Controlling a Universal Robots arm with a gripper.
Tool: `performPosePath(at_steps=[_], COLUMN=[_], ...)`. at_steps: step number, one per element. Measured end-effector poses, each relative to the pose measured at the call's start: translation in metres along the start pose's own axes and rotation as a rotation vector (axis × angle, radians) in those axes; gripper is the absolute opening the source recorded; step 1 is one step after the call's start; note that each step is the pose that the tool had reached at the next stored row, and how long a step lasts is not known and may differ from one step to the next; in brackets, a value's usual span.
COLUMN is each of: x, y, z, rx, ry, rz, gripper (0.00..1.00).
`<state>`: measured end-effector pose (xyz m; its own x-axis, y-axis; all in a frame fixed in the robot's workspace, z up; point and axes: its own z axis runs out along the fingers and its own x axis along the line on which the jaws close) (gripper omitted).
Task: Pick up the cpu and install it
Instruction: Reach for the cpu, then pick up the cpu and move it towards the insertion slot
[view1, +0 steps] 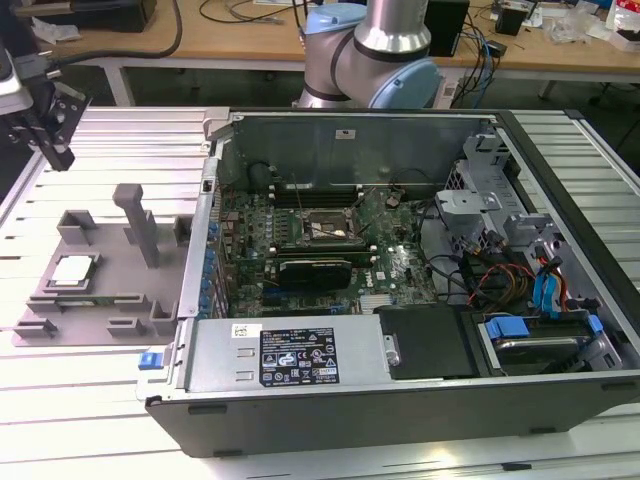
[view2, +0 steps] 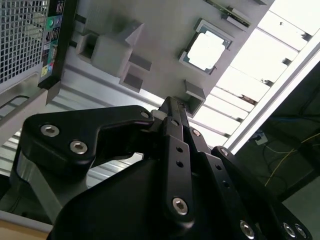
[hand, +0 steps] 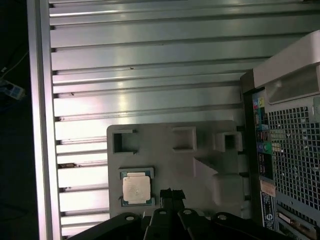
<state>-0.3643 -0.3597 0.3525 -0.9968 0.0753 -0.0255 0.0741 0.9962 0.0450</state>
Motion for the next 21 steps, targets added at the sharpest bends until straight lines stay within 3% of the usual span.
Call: performPosePath(at_steps=[4, 13, 21], x=[0.0070, 0.0083, 0.0085], y=[-0.0014, -0.0167, -0.0170], z=[0.0065, 0.0213, 0.0224], rx=[0.0001, 0.0000, 0.0003], ry=[0.0000, -0.0001, -0.0001], rz=[0.000, 0.000, 0.000], gripper=[0.11, 0.11, 0.11])
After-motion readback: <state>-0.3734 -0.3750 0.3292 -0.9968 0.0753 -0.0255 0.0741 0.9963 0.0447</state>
